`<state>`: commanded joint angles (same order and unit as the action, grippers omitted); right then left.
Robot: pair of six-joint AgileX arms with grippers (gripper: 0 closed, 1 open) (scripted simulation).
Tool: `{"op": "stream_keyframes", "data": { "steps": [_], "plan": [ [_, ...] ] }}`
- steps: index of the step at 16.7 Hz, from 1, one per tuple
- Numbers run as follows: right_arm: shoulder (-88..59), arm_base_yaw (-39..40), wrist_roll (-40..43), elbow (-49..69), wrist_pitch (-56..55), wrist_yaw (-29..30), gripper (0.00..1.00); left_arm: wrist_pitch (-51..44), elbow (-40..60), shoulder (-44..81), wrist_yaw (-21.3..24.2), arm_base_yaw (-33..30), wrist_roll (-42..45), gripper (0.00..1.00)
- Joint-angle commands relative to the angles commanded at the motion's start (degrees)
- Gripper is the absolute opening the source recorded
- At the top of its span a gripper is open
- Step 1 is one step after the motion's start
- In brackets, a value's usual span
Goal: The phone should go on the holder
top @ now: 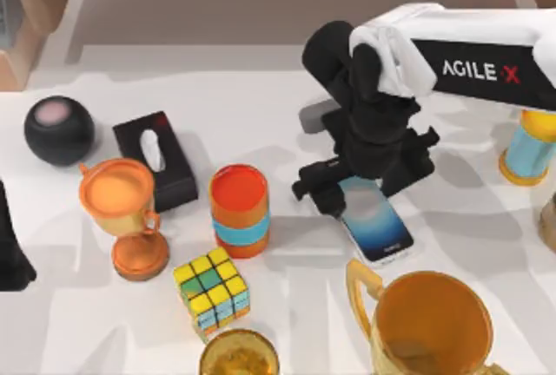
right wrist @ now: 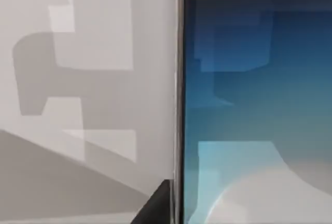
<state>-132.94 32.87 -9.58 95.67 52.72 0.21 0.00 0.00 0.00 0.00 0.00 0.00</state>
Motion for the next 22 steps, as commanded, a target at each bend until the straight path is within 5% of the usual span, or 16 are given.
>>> {"op": "stream_keyframes", "data": {
  "steps": [22],
  "plan": [
    [4.5, -0.6, 0.2, 3.0, 4.6, 0.2, 0.00, 0.0, 0.0, 0.0, 0.0, 0.0, 0.0, 1.00]
  ]
}}
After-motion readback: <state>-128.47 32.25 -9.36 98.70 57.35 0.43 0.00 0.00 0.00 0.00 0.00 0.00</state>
